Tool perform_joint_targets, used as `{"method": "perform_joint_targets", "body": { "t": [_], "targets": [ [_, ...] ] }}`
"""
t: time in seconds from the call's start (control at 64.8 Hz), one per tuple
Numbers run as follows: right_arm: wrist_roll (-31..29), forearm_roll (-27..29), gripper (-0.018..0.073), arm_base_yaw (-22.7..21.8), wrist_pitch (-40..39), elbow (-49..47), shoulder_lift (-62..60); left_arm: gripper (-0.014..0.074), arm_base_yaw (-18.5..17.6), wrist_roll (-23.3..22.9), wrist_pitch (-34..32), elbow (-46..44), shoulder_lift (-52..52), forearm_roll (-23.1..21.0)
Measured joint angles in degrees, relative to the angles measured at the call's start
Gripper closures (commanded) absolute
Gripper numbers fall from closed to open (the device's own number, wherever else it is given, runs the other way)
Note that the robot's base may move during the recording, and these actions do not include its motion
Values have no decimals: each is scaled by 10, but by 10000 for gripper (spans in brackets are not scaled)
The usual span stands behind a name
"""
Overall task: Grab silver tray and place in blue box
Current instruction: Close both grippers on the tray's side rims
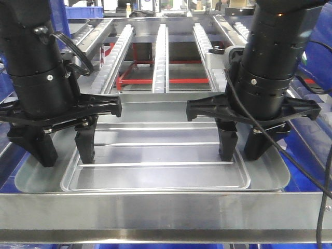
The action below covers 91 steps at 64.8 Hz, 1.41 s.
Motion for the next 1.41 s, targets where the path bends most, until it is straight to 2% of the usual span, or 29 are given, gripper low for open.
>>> {"method": "perform_joint_targets", "body": {
  "t": [0.911, 1.035, 1.235, 1.266, 1.405],
  "targets": [
    [0, -1, 212, 0, -1, -1, 3, 349, 0, 0, -2, 0, 0, 4],
    [0, -1, 274, 0, -2, -1, 3, 436, 0, 0, -2, 0, 1, 4],
    [0, -2, 480, 1, -2, -2, 3, 612, 0, 0, -2, -1, 10, 4],
    [0, -2, 511, 1, -2, -2, 3, 608, 0, 0, -2, -3, 10, 4],
    [0, -2, 506, 1, -1, -4, 3, 607, -3, 0, -2, -4, 12, 3]
  ]
}}
